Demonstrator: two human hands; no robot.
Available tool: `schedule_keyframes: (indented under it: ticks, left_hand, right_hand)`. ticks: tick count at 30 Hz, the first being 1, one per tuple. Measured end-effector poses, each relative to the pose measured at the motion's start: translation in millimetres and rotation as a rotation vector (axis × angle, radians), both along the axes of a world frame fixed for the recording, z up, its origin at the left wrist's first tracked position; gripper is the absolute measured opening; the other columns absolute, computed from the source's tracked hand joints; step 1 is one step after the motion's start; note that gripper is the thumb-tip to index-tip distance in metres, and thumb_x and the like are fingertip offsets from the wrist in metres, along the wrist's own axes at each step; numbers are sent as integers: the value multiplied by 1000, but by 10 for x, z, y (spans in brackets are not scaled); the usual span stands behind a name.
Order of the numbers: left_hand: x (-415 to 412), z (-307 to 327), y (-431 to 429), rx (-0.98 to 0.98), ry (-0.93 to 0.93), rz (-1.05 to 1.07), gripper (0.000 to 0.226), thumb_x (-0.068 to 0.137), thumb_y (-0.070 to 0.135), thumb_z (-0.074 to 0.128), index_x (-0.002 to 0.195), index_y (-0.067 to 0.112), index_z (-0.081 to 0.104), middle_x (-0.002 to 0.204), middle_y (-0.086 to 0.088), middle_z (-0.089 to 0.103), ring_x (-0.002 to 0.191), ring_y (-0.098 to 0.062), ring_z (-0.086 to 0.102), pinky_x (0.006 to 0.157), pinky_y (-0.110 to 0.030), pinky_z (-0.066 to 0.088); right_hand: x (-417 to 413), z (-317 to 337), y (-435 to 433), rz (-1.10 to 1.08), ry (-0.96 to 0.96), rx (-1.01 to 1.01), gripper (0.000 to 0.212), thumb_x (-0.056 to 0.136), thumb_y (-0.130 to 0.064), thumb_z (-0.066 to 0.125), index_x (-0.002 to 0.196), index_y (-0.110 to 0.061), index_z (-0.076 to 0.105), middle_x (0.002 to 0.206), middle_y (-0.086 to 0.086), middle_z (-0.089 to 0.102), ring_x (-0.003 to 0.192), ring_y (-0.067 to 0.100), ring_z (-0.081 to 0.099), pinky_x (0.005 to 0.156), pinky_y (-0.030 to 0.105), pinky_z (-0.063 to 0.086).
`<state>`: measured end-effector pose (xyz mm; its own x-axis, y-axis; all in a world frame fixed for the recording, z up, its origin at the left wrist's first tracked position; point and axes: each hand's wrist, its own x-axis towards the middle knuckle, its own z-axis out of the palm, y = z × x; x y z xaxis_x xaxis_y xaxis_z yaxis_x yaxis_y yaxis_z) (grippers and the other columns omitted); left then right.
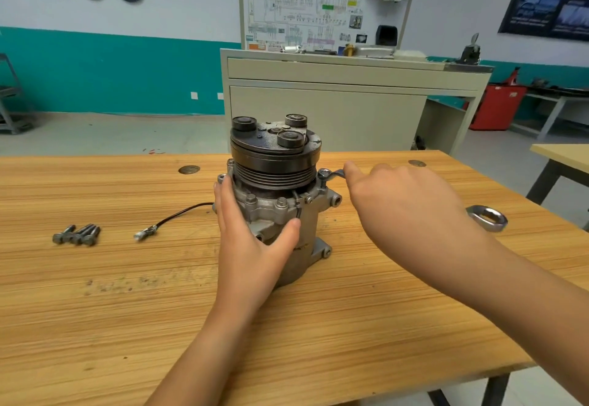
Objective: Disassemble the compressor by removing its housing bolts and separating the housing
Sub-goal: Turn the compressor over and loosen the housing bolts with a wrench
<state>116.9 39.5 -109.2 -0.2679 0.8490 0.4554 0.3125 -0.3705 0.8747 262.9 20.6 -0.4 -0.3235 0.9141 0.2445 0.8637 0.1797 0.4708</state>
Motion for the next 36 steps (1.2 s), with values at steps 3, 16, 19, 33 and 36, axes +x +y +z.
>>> schedule_keyframes:
  ticks: [3,16,19,33,36]
  left_hand:
    - [-37,-11,8,-18,-26,-31,96,76,34,68,149,32,4,156,7,18,143,-12,18,114,-45,26]
    - [-131,-59,23,-87,-57,-158,101,65,63,51,150,31,7,150,14,29,137,-5,28,114,-36,27]
    - [-133,-52,29,-66,-53,-161,95,68,57,51,150,29,10,147,14,34,134,-2,32,112,-33,28]
    - [-172,-78,47,-88,52,-124,100,67,68,42,150,29,3,153,11,25,139,-7,26,113,-36,27]
    - [-188,-107,66,-90,89,-45,105,64,73,36,150,28,-5,154,12,18,139,-6,21,105,-21,22]
  right_hand:
    - [-128,67,-26,-6,-91,-55,50,88,5,37,137,-2,34,65,1,21,50,14,19,38,26,19]
    - [645,121,759,391,-34,41,59,91,2,42,142,-27,33,91,6,61,67,23,56,52,30,44]
    - [652,-92,1022,659,166,307,38,73,21,61,104,1,67,95,22,68,82,36,67,70,48,54]
    - [309,-532,938,466,1192,356,31,96,-10,45,125,-1,50,69,12,61,56,29,56,49,38,45]
    - [425,-359,600,334,995,217,36,99,-23,33,133,-14,39,58,0,49,50,24,49,42,37,37]
